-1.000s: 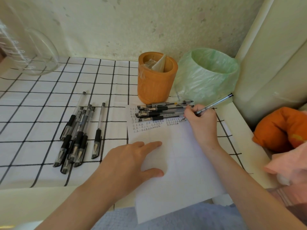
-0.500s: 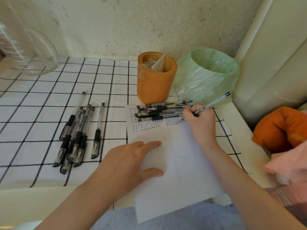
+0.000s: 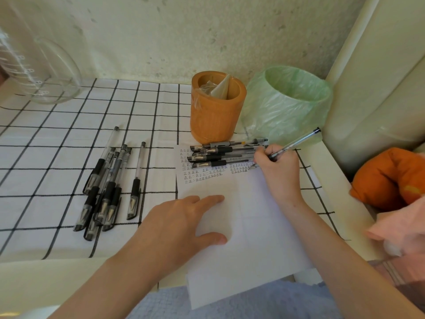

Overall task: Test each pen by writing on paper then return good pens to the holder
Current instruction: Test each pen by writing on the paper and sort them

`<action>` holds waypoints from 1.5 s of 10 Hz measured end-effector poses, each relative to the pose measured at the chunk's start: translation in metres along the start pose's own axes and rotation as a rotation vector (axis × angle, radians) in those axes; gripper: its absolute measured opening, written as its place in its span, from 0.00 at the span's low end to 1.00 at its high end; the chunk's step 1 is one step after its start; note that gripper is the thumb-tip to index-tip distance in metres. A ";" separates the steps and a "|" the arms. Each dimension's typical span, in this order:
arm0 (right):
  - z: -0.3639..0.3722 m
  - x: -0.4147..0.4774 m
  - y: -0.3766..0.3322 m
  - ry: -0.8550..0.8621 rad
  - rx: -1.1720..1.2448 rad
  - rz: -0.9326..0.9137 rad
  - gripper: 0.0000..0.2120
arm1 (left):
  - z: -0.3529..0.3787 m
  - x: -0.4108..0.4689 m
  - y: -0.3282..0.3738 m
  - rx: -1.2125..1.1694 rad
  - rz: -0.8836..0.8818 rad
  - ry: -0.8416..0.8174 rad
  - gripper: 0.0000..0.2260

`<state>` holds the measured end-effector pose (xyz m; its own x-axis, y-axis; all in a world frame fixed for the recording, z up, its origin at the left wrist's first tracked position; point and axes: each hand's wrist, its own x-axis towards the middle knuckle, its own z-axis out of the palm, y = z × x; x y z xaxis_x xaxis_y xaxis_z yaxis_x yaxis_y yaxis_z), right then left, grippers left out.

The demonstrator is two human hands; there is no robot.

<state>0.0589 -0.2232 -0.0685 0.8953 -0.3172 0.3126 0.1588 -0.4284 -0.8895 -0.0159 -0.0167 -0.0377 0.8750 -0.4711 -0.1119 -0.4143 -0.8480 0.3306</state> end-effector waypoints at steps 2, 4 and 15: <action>0.001 0.000 0.002 0.003 0.016 0.019 0.20 | 0.000 0.001 0.000 -0.002 0.001 0.007 0.30; 0.001 0.000 0.002 -0.002 0.037 0.012 0.20 | 0.000 0.000 0.001 -0.001 0.004 0.004 0.30; 0.001 0.000 0.002 -0.003 0.013 0.003 0.19 | -0.003 -0.002 0.001 -0.012 0.005 -0.006 0.30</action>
<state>0.0594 -0.2235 -0.0703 0.8969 -0.3158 0.3094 0.1618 -0.4170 -0.8944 -0.0172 -0.0165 -0.0346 0.8713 -0.4769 -0.1155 -0.4158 -0.8426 0.3422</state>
